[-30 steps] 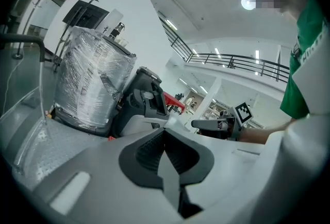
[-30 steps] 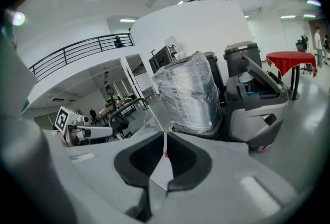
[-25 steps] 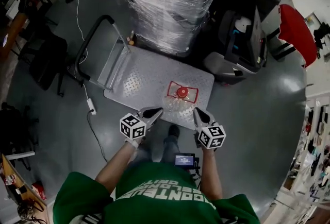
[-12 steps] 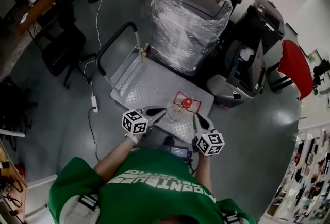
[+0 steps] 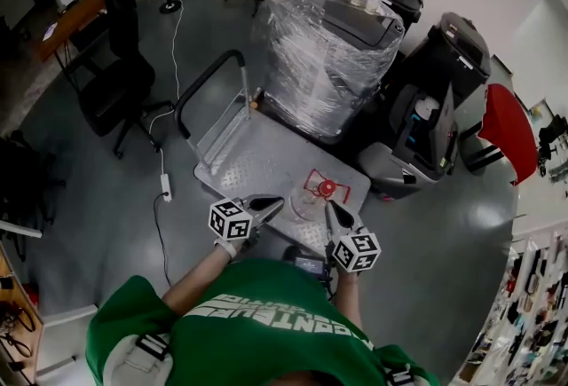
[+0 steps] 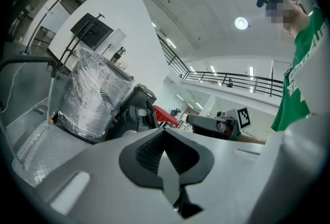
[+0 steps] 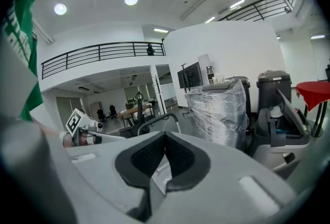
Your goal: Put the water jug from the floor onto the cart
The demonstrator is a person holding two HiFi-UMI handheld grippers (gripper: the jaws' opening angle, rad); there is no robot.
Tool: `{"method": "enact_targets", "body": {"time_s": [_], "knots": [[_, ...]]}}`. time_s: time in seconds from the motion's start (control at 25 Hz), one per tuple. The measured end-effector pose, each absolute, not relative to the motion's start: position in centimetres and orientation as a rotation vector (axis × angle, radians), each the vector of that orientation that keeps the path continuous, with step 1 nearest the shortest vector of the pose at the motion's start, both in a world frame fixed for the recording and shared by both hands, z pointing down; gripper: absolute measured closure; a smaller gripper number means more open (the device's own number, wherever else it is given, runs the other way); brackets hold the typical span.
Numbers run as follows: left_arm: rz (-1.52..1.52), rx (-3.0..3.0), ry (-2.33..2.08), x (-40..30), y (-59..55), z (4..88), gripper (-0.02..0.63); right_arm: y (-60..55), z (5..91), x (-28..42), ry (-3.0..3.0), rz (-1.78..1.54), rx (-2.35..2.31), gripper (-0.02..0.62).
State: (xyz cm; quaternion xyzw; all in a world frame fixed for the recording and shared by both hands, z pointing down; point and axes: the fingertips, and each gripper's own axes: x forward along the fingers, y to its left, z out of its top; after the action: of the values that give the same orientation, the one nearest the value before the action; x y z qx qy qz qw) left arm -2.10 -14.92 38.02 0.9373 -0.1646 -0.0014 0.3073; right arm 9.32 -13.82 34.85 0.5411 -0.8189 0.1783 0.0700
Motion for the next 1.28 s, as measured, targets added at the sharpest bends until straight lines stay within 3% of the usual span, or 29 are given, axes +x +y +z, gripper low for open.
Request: {"method": "enact_targets", "body": {"time_s": [1.28], "knots": [[-0.006, 2.497, -0.424, -3.8, -15.6, 36.6, 0.598, -13.8, 35.1, 9.4, -2.403, 0.495, 1.622, 0.603]]}}
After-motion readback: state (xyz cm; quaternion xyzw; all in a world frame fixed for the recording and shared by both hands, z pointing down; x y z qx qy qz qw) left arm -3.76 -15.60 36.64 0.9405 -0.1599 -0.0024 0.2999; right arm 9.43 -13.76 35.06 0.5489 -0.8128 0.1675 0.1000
